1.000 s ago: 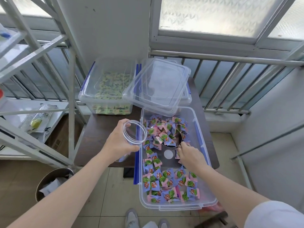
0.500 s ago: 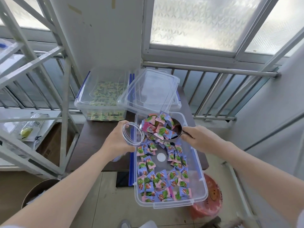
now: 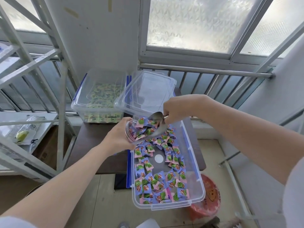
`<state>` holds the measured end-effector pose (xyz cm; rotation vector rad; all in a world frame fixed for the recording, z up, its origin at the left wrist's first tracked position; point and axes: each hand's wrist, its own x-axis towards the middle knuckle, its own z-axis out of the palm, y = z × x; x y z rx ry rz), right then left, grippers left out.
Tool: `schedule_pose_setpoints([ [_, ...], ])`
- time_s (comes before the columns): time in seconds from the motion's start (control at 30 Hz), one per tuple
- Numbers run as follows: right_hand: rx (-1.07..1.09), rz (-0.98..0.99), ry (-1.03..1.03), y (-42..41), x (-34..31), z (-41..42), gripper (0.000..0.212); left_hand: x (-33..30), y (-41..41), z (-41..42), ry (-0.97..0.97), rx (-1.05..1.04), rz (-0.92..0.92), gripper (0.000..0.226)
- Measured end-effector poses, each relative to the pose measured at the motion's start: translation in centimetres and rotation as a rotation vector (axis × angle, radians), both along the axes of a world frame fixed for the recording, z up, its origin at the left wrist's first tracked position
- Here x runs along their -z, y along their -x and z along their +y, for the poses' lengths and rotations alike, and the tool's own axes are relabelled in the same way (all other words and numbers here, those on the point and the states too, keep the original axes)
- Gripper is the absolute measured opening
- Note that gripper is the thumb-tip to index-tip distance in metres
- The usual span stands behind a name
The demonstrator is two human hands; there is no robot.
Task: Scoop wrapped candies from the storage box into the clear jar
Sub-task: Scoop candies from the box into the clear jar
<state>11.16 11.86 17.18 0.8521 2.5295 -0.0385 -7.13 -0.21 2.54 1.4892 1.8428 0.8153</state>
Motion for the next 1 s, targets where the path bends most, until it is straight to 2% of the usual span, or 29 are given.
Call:
schedule_pose_setpoints([
  [0.2, -0.005, -0.017, -0.049, -0.4, -0.7, 0.0, 0.036, -0.1, -0.3, 0.1, -0.025, -0.004, 0.021, 0.085],
  [0.4, -0.045, 0.088, -0.147, -1.6, -0.2, 0.3, 0.027, 0.6, 0.2, -0.2, -0.01, -0.052, -0.033, 0.088],
  [0.67, -0.038, 0.083, -0.232, -2.3, -0.6, 0.3, 0.024, 0.7, -0.5, -0.8, -0.069, -0.081, -0.039, 0.084],
  [0.77, 0.002, 0.15, -0.198, -2.7, -0.8, 0.9, 0.027, 0.8, -0.5, -1.0, -0.098, -0.12, -0.082, 0.086],
  [0.9, 0.034, 0.256, -0.055, -3.2, -1.3, 0.6, 0.023, 0.6, -0.7, -1.1, -0.142, -0.24, -0.132, 0.087],
  [1.0, 0.038, 0.249, -0.088, -3.3, -1.1, 0.0, 0.027, 0.6, -0.5, -1.0, -0.158, -0.268, -0.13, 0.09],
])
